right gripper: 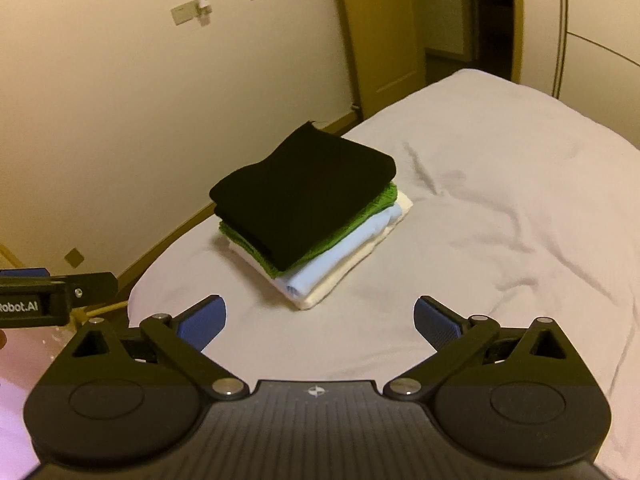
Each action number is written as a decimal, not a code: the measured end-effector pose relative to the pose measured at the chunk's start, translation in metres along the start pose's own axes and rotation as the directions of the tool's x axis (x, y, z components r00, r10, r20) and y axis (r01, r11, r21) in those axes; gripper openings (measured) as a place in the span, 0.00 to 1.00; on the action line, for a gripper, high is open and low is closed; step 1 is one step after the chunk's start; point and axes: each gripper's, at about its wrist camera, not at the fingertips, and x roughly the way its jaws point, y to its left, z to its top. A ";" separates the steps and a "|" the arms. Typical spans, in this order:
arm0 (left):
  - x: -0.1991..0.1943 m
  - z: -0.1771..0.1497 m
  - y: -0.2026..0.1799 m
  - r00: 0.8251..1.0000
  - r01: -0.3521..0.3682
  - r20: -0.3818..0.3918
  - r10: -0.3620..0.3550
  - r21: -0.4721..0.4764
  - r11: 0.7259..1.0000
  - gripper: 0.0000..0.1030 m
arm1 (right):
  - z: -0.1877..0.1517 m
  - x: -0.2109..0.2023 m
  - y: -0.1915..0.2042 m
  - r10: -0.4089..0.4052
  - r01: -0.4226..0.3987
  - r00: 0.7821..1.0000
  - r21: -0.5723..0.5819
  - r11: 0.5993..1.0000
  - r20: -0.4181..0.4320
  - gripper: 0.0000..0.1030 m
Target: Fold clothes
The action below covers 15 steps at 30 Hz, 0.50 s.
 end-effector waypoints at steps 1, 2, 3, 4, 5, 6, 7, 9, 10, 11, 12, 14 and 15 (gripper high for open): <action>0.000 -0.001 -0.004 1.000 -0.009 0.007 0.009 -0.005 1.000 0.99 | 0.000 -0.001 -0.002 0.003 -0.003 1.000 -0.009 1.000 -0.002 1.00; 0.001 -0.002 -0.008 1.000 -0.016 0.014 0.017 -0.008 1.000 0.99 | 0.000 -0.001 -0.004 0.005 -0.005 1.000 -0.018 1.000 -0.004 1.00; 0.003 -0.002 -0.012 1.000 -0.025 0.017 0.026 -0.013 1.000 0.99 | 0.000 0.001 -0.006 0.002 -0.002 1.000 -0.027 1.000 -0.007 1.00; 0.004 -0.002 -0.016 0.999 -0.036 0.015 0.036 -0.018 0.999 0.99 | 0.000 0.002 -0.009 -0.001 0.001 1.000 -0.037 0.999 -0.010 1.00; 0.005 -0.003 -0.020 0.999 -0.047 0.013 0.047 -0.023 0.999 0.99 | 0.000 0.003 -0.011 -0.005 0.004 1.000 -0.048 0.999 -0.013 1.00; 0.007 -0.003 -0.024 0.998 -0.058 0.009 0.058 -0.027 0.998 0.99 | 0.001 0.005 -0.014 -0.007 0.007 1.000 -0.055 0.998 -0.015 1.00; 0.009 -0.004 -0.028 0.997 -0.072 0.006 0.072 -0.030 0.997 0.99 | 0.001 0.007 -0.018 -0.008 0.007 1.000 -0.059 0.998 -0.018 1.00; 0.014 -0.005 -0.036 0.995 -0.096 0.004 0.096 -0.032 0.995 0.99 | 0.002 0.012 -0.025 -0.004 0.002 1.000 -0.067 0.998 -0.030 1.00; 0.016 -0.006 -0.039 0.995 -0.101 -0.001 0.101 -0.034 0.994 0.99 | 0.003 0.016 -0.029 0.002 -0.004 0.999 -0.071 0.997 -0.038 1.00; 0.019 -0.007 -0.042 0.994 -0.105 -0.006 0.105 -0.037 0.994 0.99 | 0.003 0.019 -0.033 0.007 -0.011 0.999 -0.073 0.997 -0.045 1.00; 0.021 -0.008 -0.046 0.994 -0.109 -0.011 0.109 -0.040 0.993 0.99 | 0.003 0.022 -0.036 0.012 -0.016 0.999 -0.074 0.997 -0.051 1.00; 0.028 -0.010 -0.050 0.994 -0.106 -0.030 0.104 -0.064 0.992 0.99 | 0.004 0.029 -0.043 0.021 -0.026 0.998 -0.076 0.997 -0.063 1.00; 0.032 -0.011 -0.051 0.995 -0.098 -0.041 0.095 -0.078 0.992 0.99 | 0.004 0.033 -0.046 0.026 -0.031 0.997 -0.077 0.997 -0.069 1.00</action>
